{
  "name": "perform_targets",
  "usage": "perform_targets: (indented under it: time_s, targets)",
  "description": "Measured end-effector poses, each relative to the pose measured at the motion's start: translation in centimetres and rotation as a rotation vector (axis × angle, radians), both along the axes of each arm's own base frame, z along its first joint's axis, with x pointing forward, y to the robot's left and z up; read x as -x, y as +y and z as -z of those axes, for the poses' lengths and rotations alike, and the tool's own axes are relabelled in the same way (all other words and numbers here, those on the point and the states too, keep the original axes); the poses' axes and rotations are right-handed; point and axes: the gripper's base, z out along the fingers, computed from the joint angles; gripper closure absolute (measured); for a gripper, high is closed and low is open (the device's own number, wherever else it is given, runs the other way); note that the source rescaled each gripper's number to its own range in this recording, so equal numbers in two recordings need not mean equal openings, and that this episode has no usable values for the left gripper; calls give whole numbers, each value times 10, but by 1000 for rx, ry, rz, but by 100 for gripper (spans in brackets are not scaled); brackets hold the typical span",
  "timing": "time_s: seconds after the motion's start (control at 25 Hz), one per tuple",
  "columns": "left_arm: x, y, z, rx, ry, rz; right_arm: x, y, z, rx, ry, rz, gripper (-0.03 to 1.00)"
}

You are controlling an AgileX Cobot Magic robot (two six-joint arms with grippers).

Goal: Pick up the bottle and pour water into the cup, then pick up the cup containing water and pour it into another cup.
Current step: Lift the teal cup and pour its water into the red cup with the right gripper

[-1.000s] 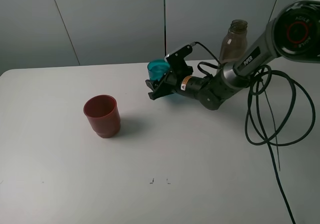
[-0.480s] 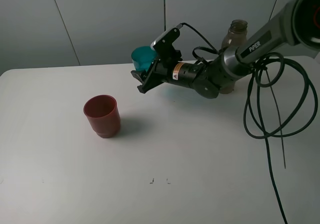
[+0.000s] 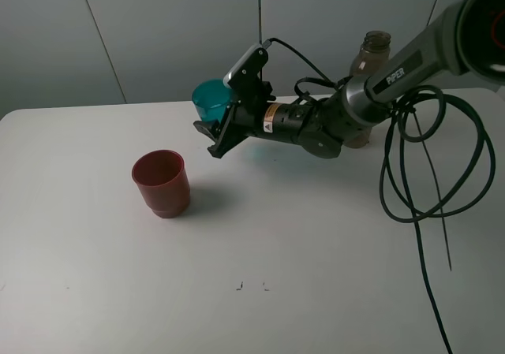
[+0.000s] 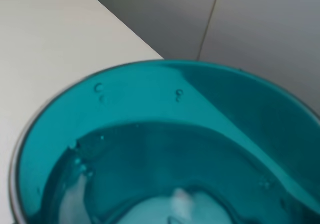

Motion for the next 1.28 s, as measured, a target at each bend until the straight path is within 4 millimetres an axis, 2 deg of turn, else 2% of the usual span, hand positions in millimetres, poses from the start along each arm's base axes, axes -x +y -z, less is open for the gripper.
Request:
perform_targets:
  time_s: [0.56, 1.28]
  targets:
    - [0, 0, 0, 0, 0, 0, -1, 32, -23, 6, -116, -98, 93]
    - [0, 0, 0, 0, 0, 0, 8, 43, -24, 81, -215, -218, 93]
